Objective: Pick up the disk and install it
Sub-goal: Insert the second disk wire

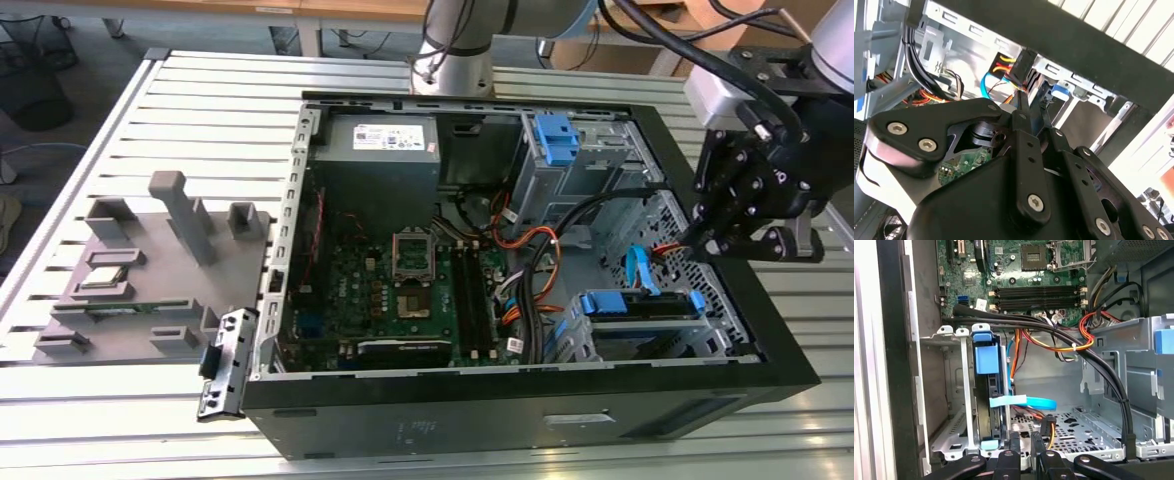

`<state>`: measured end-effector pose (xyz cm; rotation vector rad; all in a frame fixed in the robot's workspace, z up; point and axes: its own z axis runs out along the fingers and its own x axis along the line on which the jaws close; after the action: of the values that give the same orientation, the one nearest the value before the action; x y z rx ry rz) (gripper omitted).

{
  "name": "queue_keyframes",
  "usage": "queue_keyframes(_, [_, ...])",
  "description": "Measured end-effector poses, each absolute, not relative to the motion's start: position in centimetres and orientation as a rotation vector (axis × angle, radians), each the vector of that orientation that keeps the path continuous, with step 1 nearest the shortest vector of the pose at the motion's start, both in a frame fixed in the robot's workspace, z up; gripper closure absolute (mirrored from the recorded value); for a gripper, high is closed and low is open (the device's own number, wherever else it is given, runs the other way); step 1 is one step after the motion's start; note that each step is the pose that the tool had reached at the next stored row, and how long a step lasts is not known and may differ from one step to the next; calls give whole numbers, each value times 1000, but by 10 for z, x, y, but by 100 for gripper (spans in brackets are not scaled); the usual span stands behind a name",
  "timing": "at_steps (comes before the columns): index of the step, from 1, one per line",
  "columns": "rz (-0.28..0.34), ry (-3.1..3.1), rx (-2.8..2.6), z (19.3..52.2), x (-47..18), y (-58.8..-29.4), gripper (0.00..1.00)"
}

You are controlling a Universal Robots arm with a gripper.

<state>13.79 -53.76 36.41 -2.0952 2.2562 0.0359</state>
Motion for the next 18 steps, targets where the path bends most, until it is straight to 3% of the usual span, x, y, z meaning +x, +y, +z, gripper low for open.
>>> queue_keyframes(18, [39,2258,-2097,364,157,-526,76])
